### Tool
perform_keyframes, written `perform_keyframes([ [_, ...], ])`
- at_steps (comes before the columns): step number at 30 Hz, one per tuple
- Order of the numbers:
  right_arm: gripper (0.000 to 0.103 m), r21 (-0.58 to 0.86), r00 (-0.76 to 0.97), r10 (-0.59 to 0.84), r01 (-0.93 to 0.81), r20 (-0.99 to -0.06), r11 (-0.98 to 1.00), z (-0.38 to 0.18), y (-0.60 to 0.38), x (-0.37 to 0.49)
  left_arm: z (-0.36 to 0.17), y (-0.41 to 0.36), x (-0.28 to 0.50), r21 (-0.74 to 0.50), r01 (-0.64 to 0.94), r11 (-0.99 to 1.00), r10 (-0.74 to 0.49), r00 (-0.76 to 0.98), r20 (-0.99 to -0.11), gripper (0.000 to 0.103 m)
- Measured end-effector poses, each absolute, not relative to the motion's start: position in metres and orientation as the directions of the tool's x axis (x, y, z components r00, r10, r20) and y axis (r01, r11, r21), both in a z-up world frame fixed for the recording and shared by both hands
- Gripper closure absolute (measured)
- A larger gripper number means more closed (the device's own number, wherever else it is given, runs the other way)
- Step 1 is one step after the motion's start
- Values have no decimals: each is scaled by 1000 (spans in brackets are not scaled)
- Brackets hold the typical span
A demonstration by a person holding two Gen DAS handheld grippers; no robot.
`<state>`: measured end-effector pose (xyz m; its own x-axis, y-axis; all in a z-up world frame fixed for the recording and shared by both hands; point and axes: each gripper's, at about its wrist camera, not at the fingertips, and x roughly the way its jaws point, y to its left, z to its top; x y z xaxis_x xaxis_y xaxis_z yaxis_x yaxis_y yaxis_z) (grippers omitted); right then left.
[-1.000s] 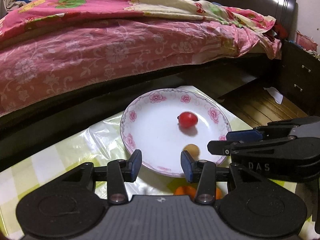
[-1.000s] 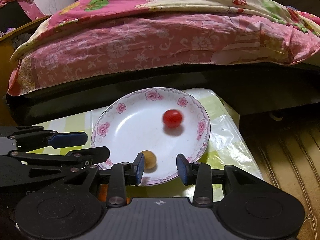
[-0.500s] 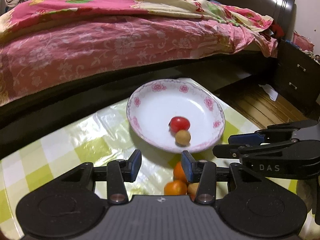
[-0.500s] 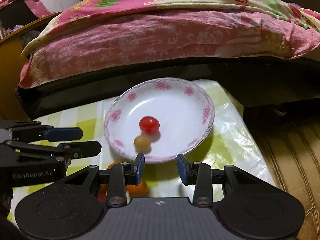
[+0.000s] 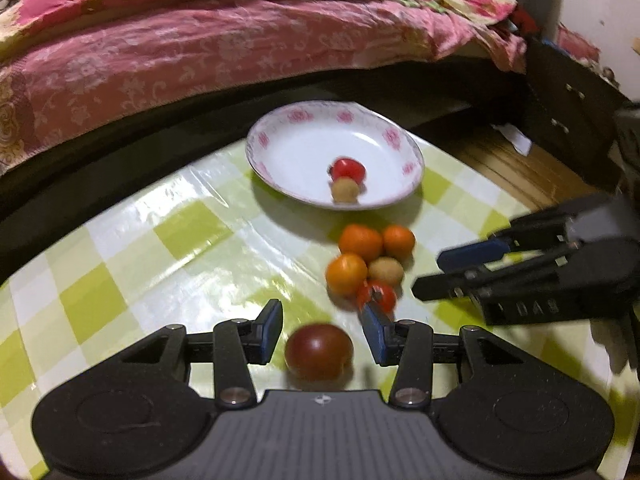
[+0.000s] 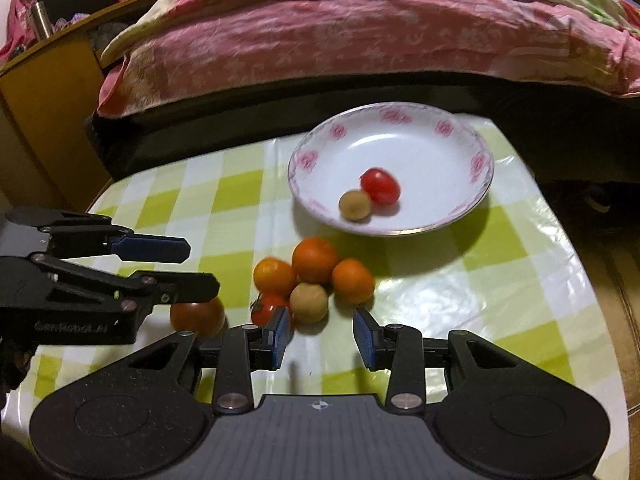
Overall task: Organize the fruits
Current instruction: 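Move the left tool back to the dark red tomato and grasp it, then grasp another red cherry tomato with the right tool while the left tool holds the dark tomato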
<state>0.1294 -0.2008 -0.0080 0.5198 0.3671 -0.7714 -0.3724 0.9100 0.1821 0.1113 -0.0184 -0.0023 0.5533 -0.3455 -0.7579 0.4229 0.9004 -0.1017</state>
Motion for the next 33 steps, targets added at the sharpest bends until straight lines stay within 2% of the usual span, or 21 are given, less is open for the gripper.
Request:
perform_keyframes([
  [2, 70, 181, 522, 362, -365, -772, 913, -10, -200, 127, -7, -20, 109, -97, 435, 895, -345, 539, -768, 50],
  [4, 70, 184, 517, 361, -362, -777, 914, -13, -199, 125, -12, -23, 108, -65, 444, 894, -326, 544, -774, 44],
  [9, 69, 193, 497, 371, -372, -785, 908, -17, -195, 124, -22, -27, 106, -3, 462, 887, -292, 556, -778, 38],
  [14, 69, 207, 482, 385, -380, -787, 901, -19, -193, 124, -33, -22, 111, 17, 430, 902, -251, 558, -791, 38],
  [15, 69, 210, 479, 387, -381, -788, 900, -20, -191, 124, -35, -20, 113, 12, 425, 905, -251, 557, -792, 38],
  [21, 69, 228, 456, 402, -390, -794, 892, -24, -181, 126, -33, -12, 115, -9, 397, 918, -255, 572, -779, 55],
  [33, 69, 200, 491, 389, -394, -780, 897, -31, -162, 132, -37, -11, 115, -2, 394, 919, -244, 565, -788, 54],
])
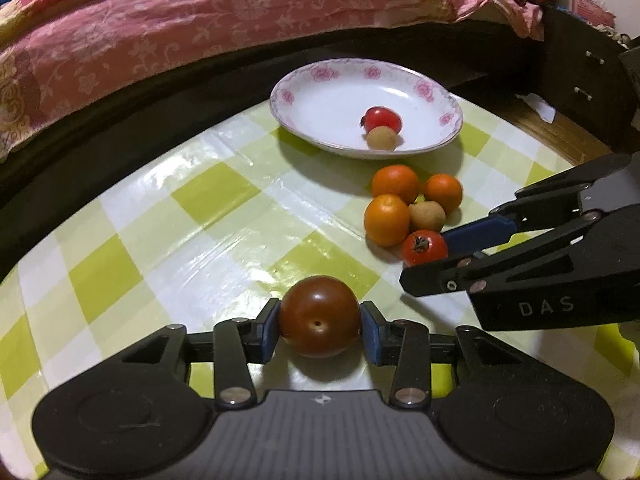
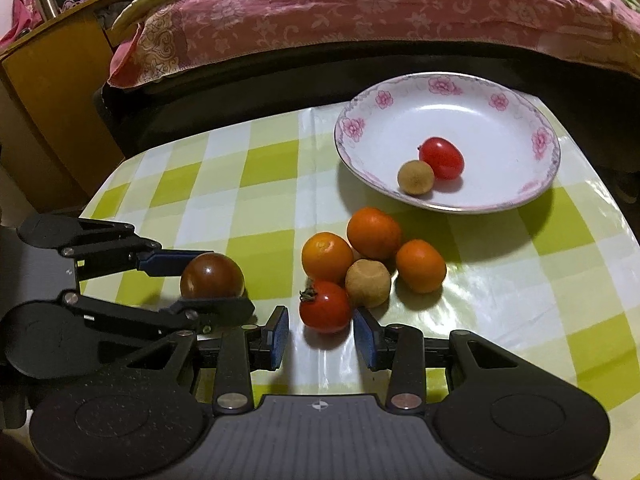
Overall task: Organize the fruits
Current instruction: 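Grasp another red cherry tomato with the right tool while the left tool holds the dark tomato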
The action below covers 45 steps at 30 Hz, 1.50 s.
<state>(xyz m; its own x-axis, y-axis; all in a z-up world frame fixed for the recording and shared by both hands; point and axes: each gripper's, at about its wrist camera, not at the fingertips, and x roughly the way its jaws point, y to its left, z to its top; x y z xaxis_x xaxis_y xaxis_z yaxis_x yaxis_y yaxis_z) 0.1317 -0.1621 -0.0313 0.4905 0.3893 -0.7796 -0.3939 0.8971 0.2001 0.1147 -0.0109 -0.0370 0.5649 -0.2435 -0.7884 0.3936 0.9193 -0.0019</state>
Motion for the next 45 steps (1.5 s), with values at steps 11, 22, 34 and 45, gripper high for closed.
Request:
perform_keyframes([
  [11, 80, 152, 488, 353, -405, -798, 902, -29, -161, 130, -35, -9, 110, -38, 408, 912, -279, 551, -786, 56],
  [22, 79, 113, 443, 335, -457, -832, 882, -26, -170, 110, -35, -27, 97, -12, 482, 876, -298, 522, -799, 56],
  [34, 76, 95, 462, 342, -478, -818, 873, -25, -164, 112, -36, -28, 94, -2, 498, 867, -304, 526, -794, 48],
  [45, 80, 81, 460, 331, -483, -824, 872, -23, -162, 112, -34, -24, 93, -6, 478, 879, -287, 518, -806, 50],
])
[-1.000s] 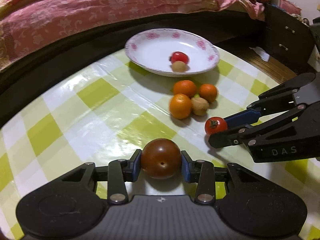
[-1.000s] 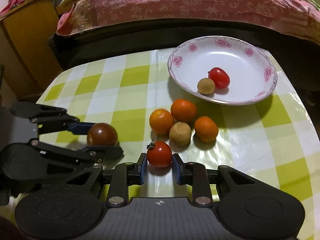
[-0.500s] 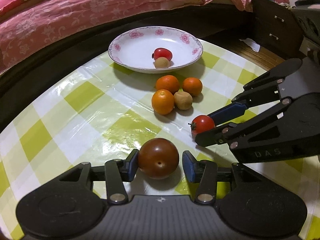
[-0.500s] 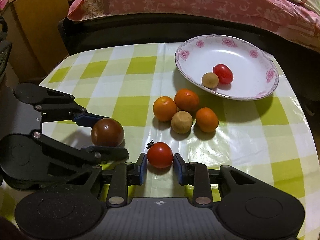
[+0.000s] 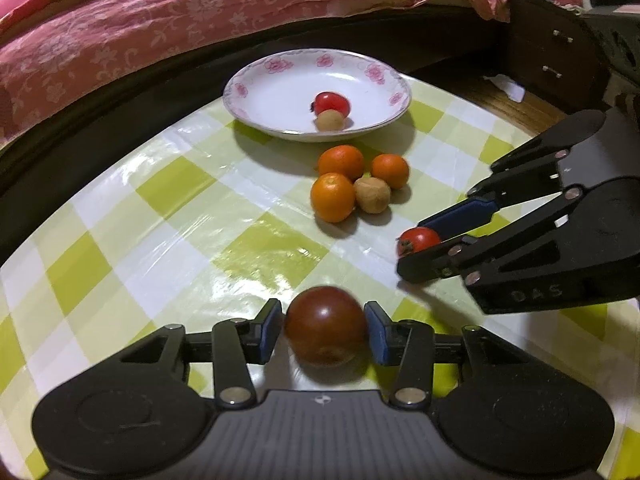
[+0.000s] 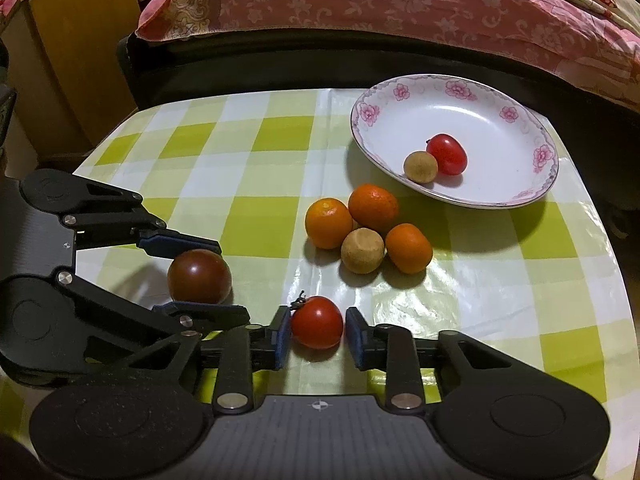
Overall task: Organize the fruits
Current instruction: 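Carry both tomatoes over the white plate and open both tools to release them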
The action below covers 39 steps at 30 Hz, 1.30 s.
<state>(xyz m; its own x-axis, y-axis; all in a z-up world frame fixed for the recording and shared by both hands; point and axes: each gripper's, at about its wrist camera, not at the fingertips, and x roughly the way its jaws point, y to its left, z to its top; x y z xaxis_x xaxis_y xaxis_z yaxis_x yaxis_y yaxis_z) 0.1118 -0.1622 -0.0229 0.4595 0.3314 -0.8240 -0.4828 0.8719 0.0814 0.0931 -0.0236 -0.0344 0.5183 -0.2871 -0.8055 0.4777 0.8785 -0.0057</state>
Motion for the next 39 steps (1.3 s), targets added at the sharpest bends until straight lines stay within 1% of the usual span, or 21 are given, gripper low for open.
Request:
perform_keyframes([
  [2, 80, 83, 456, 331, -482, -826, 872, -23, -163, 112, -35, -24, 90, 13, 485, 874, -277, 520, -808, 48],
  [5, 79, 81, 455, 331, -485, -826, 871, -24, -163, 111, -36, -22, 87, 7, 469, 883, -276, 532, -801, 49],
  [6, 79, 78, 457, 330, -487, -826, 870, -23, -163, 110, -35, -22, 87, 8, 467, 884, -274, 533, -801, 50],
  [7, 79, 77, 456, 328, -487, -827, 870, -23, -163, 110, -35, -22, 87, 1, 466, 885, -279, 531, -801, 54],
  [8, 79, 77, 454, 328, -488, -828, 870, -23, -163, 110, -34, -21, 87, -11, 465, 885, -286, 526, -801, 55],
  [13, 80, 81, 450, 326, -483, -832, 872, -23, -164, 110, -33, -22, 90, -21, 454, 891, -281, 516, -809, 56],
  [17, 80, 105, 444, 340, -474, -829, 874, -21, -166, 111, -28, -24, 96, -60, 446, 893, -307, 506, -806, 56],
  [20, 80, 107, 458, 348, -472, -818, 875, -15, -168, 111, -21, -30, 102, -48, 450, 892, -308, 526, -793, 56],
  [32, 80, 132, 554, 341, -382, -759, 915, 12, -192, 143, 4, -47, 149, -40, 419, 907, -311, 605, -733, 56],
  [39, 79, 138, 595, 310, -316, -741, 939, 13, -209, 169, 6, -64, 180, -31, 405, 914, -300, 622, -723, 57],
])
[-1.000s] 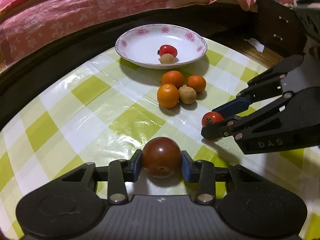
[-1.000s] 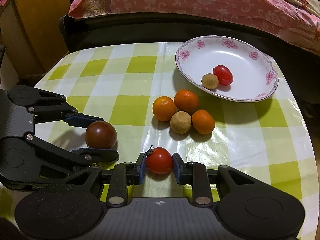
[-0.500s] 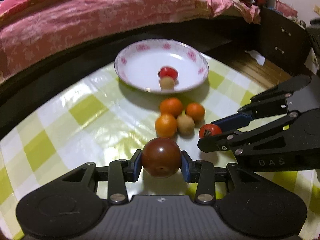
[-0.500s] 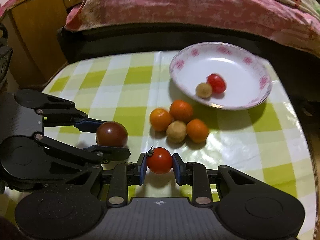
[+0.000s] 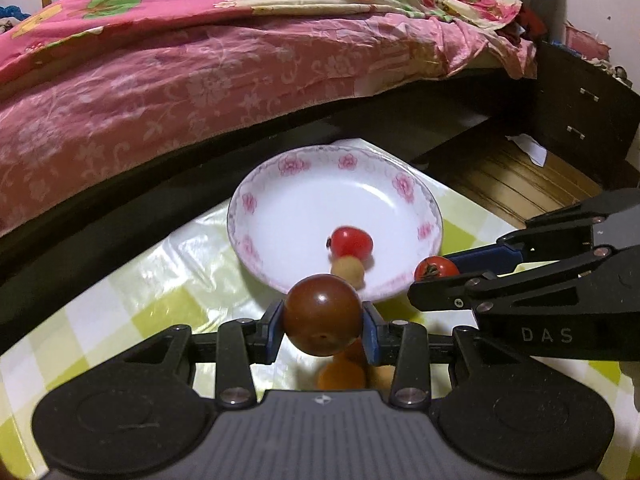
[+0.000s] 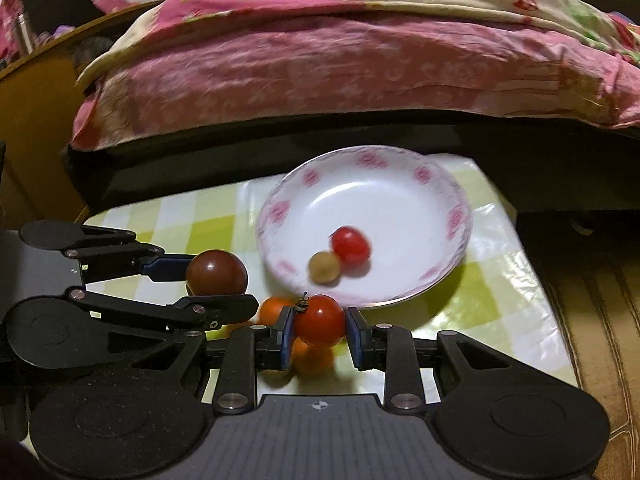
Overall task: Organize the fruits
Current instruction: 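Carry both tomatoes over the white plate and open both tools to release them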
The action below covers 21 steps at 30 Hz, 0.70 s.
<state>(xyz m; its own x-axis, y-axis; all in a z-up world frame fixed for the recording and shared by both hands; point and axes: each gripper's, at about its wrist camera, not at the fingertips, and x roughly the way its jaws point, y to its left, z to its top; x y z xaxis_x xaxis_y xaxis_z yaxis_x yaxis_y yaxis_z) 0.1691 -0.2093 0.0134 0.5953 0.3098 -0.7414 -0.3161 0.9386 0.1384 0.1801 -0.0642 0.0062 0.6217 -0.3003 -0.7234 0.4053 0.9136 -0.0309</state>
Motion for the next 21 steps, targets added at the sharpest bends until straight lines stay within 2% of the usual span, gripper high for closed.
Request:
perform_keyframes([
  [21, 76, 132, 622, 273, -264, -734, 955, -8, -217, 208, -7, -70, 216, -5, 383, 924, -270, 641, -719, 57],
])
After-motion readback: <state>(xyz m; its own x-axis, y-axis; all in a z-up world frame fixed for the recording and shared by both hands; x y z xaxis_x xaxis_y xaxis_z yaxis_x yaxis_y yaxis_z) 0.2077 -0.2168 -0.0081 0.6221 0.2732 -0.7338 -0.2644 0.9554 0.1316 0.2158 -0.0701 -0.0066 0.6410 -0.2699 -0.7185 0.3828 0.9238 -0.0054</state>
